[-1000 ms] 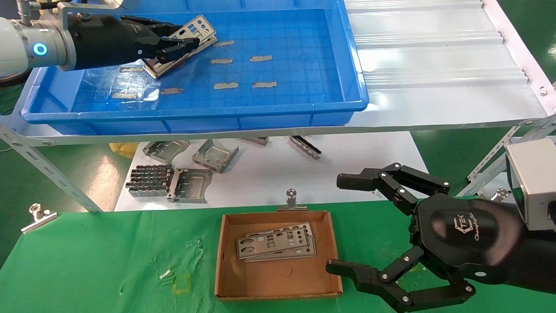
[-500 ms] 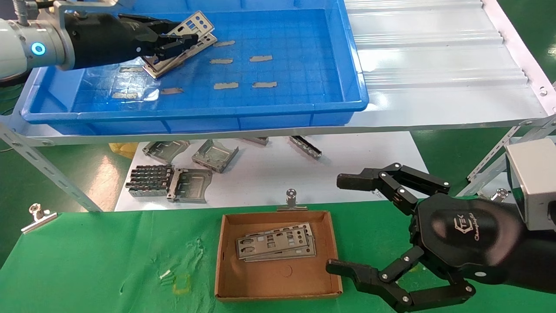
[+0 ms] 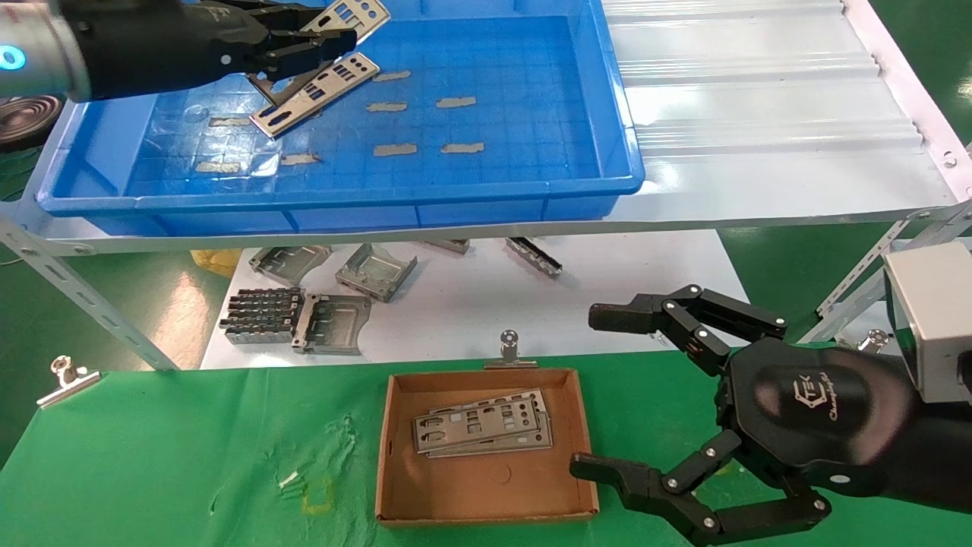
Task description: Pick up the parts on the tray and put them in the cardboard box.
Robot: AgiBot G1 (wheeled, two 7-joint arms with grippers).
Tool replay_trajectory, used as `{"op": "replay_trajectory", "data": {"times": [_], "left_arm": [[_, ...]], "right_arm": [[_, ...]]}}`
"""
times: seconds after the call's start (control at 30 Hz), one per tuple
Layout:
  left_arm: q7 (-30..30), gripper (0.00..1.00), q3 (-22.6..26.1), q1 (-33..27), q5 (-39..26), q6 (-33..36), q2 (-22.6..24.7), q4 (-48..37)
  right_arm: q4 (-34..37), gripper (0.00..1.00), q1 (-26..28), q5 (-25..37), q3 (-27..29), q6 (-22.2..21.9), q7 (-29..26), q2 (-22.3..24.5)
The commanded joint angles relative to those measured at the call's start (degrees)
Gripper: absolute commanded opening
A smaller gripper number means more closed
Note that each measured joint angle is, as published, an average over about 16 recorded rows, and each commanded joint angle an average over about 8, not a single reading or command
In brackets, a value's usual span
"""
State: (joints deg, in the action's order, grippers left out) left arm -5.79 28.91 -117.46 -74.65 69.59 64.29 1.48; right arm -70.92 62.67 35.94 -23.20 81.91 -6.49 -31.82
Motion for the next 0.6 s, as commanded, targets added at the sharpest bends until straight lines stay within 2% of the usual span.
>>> {"op": "replay_trajectory", "data": {"times": [0.03,0.2,0.33,0.5,0.6], "left_arm": [[0.0,0.0,-0.4,-0.2,0.5,2.7,-0.8,0.2],[-0.7,0.0,-1.7,0.2,2.7,13.1,-3.1,0.8],[-0.8,0.0,-2.0,0.8,3.3,18.9,-4.1,1.4],[0.7,0.0,-1.5,3.2,4.2,22.2,-4.6,5.2],[3.2,0.0,-0.5,6.4,6.4,22.7,-5.7,11.3]], "right_arm": [[0.0,1.0,0.0,0.0,0.0,0.0,0.0,0.0],[0.0,1.0,0.0,0.0,0.0,0.0,0.0,0.0],[0.0,1.0,0.0,0.0,0.0,0.0,0.0,0.0],[0.0,1.0,0.0,0.0,0.0,0.0,0.0,0.0],[0.0,1.0,0.0,0.0,0.0,0.0,0.0,0.0]]}}
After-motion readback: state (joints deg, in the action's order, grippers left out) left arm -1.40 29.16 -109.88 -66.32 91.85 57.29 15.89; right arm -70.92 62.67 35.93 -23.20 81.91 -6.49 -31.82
